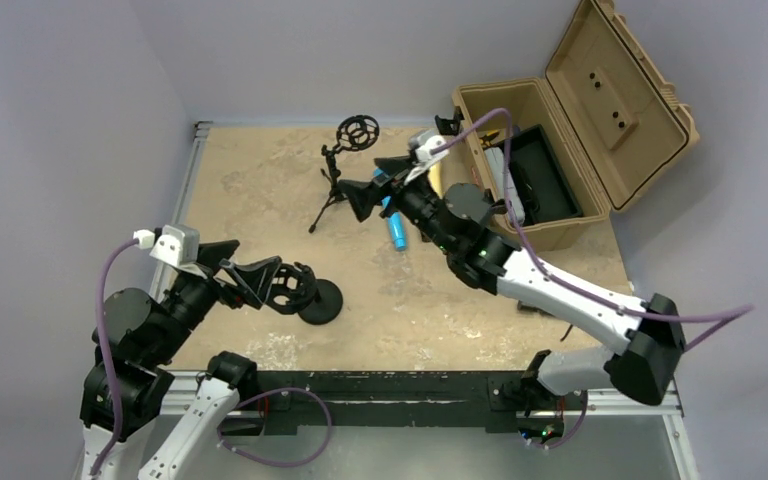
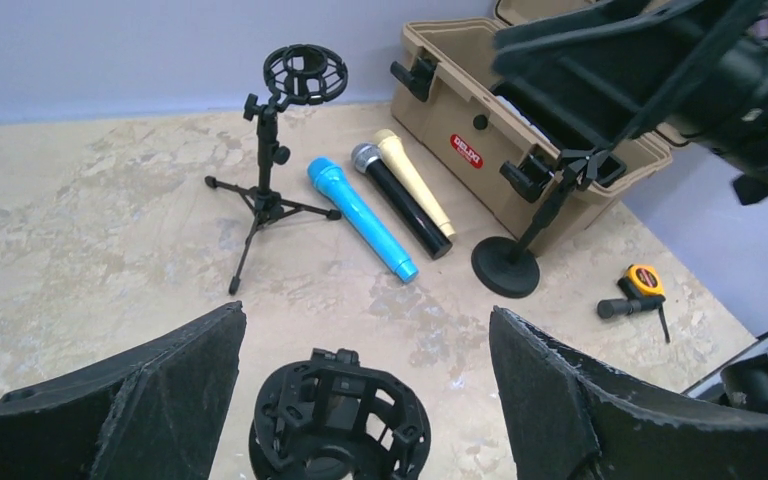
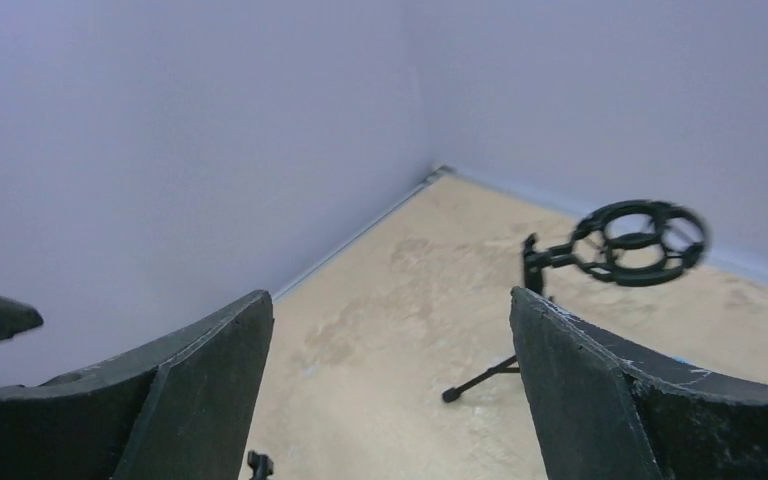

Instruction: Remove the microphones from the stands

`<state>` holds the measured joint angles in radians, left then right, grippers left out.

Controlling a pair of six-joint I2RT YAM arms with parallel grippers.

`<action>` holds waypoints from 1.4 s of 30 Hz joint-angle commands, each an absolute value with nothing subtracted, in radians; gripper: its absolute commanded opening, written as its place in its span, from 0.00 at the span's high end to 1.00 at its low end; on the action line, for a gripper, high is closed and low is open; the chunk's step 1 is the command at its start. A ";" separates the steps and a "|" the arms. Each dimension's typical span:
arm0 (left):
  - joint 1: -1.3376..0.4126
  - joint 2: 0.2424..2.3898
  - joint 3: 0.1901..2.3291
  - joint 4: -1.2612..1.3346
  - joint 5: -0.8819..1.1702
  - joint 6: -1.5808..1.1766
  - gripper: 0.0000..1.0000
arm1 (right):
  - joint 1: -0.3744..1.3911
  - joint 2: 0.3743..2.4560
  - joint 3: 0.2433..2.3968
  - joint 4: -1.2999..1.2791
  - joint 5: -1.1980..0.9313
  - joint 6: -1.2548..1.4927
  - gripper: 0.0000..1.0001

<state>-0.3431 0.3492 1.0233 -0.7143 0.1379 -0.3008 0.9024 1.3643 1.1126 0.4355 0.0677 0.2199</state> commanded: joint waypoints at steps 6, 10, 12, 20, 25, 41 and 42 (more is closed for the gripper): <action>-0.347 0.324 0.938 -0.457 0.072 -0.359 0.11 | 0.899 0.990 1.008 0.373 0.625 0.264 0.06; -0.347 0.292 0.901 -0.385 0.037 -0.369 0.10 | 0.899 0.785 0.937 0.348 0.832 0.314 0.01; -0.347 0.282 0.890 -0.366 0.023 -0.369 0.10 | 0.897 0.696 0.907 0.329 0.917 0.335 0.01; -0.347 0.242 0.853 -0.323 -0.042 -0.362 0.10 | 0.900 0.453 0.824 0.332 0.966 0.356 0.01; -0.346 0.211 0.830 -0.309 -0.069 -0.368 0.10 | 0.898 0.409 0.816 0.329 0.909 0.375 0.01; -0.347 0.167 0.780 -0.299 -0.093 -0.338 0.10 | 0.899 0.350 0.782 0.408 0.917 0.362 0.01; -0.346 0.165 0.776 -0.297 -0.094 -0.341 0.10 | 0.899 0.362 0.796 0.364 0.936 0.403 0.01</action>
